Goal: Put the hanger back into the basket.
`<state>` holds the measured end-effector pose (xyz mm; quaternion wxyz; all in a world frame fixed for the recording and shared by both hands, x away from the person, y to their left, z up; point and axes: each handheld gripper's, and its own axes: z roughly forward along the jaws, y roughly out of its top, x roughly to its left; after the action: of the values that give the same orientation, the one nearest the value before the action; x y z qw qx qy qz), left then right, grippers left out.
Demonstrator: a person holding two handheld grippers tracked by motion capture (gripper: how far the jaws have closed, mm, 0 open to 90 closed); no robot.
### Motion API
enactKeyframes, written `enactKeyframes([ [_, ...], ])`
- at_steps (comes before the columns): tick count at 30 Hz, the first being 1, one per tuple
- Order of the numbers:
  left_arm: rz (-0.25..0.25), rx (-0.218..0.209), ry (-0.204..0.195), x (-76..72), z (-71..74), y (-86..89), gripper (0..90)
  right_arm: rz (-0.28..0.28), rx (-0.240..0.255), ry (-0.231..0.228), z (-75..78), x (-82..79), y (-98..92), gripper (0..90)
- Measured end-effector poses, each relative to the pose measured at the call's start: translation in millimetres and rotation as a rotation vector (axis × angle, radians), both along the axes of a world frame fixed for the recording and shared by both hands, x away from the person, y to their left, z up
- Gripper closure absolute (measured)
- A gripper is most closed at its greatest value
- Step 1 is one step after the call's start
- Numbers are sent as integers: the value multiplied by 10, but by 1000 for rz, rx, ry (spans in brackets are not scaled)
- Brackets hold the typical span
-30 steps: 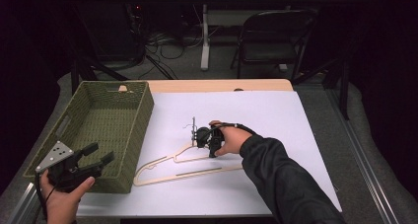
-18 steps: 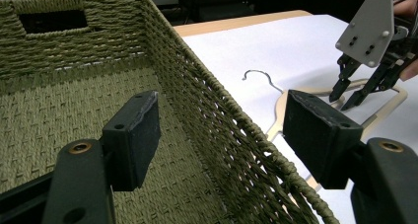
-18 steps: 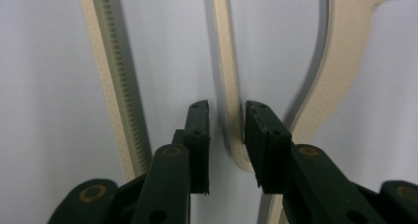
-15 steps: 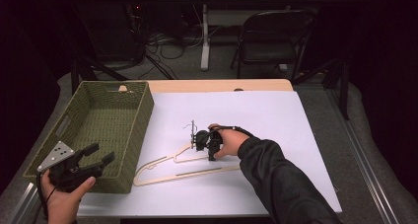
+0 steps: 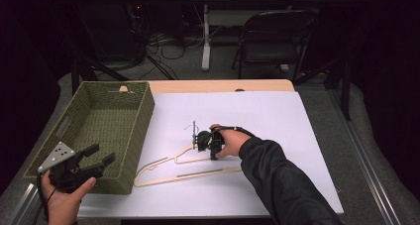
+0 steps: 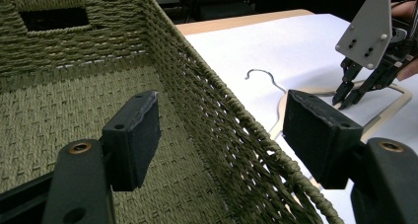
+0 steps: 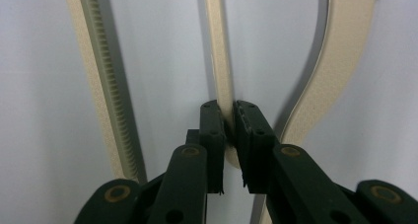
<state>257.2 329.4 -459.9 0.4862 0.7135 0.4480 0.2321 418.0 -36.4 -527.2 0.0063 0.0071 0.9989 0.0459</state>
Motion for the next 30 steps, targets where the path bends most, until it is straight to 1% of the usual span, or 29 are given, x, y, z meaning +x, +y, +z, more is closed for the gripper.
enactKeyframes([
  [4,1,-1,0,1,-1,4,304,17,-1,-7,0,-11,0,832],
  [5,1,-1,0,-2,1,7,304,47,-5,-13,1,-30,0,841],
  [8,3,-3,-3,-5,5,10,304,81,-14,-12,3,-63,-3,851],
  [9,4,-3,-3,-6,5,10,303,83,-21,-13,8,-75,-3,852],
  [15,2,0,-2,-8,6,-8,304,78,-28,11,44,-119,-54,854],
  [18,-6,4,-4,-8,11,-27,304,74,-22,8,60,-171,-105,854],
  [21,-16,16,-4,-11,19,-66,304,75,-14,1,74,-213,-155,854],
  [23,-26,23,-11,-18,32,-101,304,78,-5,-12,84,-232,-191,854],
  [26,-41,29,-20,-35,55,-162,305,64,3,-29,117,-281,-252,854],
  [27,-49,32,-23,-40,62,-191,312,71,7,-39,127,-295,-277,854],
  [28,-49,32,-23,-40,62,-191,318,71,7,-39,127,-295,-277,854],
  [29,-69,36,-28,-44,73,-235,329,67,17,-60,148,-343,-329,854],
  [30,-102,46,-32,-51,90,-339,331,74,13,-73,169,-369,-357,854],
])
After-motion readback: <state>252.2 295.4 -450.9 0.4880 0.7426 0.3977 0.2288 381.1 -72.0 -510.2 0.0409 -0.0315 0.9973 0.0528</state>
